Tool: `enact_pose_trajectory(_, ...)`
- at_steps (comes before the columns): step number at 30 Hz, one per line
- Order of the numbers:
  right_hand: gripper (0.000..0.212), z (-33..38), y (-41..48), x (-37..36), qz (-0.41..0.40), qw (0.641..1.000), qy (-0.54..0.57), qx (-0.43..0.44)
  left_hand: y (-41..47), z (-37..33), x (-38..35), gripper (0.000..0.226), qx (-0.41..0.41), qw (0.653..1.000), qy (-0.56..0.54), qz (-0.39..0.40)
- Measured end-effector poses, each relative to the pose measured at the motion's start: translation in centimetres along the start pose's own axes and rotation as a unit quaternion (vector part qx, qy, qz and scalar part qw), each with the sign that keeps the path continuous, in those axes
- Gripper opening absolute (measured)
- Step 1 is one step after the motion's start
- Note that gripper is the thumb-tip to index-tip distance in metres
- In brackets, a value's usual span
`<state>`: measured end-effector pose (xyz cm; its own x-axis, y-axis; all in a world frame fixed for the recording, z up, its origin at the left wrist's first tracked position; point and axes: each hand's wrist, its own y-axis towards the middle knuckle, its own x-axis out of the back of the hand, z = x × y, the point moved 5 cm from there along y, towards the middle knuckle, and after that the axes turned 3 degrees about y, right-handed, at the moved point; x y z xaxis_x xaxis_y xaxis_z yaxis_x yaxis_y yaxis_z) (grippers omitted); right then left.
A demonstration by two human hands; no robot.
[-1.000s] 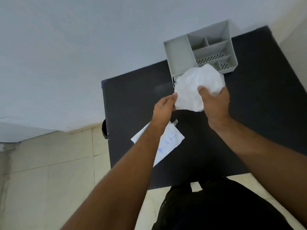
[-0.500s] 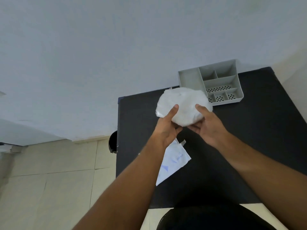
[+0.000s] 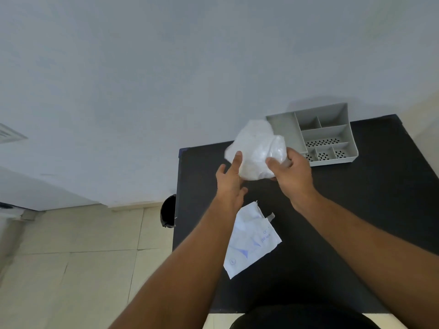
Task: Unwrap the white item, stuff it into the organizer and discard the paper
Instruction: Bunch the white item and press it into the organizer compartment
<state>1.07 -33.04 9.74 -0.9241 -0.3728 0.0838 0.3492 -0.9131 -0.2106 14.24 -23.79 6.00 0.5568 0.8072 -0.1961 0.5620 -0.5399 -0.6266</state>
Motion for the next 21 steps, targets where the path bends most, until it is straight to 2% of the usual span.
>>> enact_pose_trajectory(2,0.017,1.5,0.1,0.4,-0.058,0.983,-0.139,0.105,-0.3,0.0,0.1,0.092,-0.002,0.997,0.055,-0.056)
enact_pose_trajectory(3,0.022,2.0,0.1,0.4,-0.070,0.967,-0.190,0.152,-0.6,-0.1,-0.2,0.085,-0.006,0.997,0.060,-0.049)
enact_pose_trajectory(5,0.030,2.2,-0.2,0.2,-0.046,0.940,-0.249,0.228,-1.1,0.2,-1.7,0.065,0.004,0.999,0.033,0.043)
enact_pose_trajectory(6,0.033,1.9,-0.4,-0.1,-0.007,0.930,-0.267,0.250,-1.5,0.3,-2.4,0.062,0.013,0.995,0.012,0.095)
enact_pose_trajectory(9,0.046,0.0,-1.4,-0.9,0.138,0.901,-0.321,0.257,-1.6,0.8,-2.8,0.075,0.059,0.980,-0.082,0.174)
enact_pose_trajectory(11,0.056,-0.8,-2.1,-0.8,0.186,0.884,-0.347,0.254,-1.2,1.3,-2.1,0.081,0.090,0.975,-0.103,0.173)
enact_pose_trajectory(17,0.060,-0.7,-2.8,-0.6,0.205,0.877,-0.335,0.278,-0.2,2.5,1.0,0.055,0.105,0.986,-0.086,0.099)
enact_pose_trajectory(21,0.079,-1.3,-2.5,-0.8,0.261,0.835,-0.395,0.279,-0.7,2.8,1.7,0.044,0.109,0.989,-0.078,0.068)
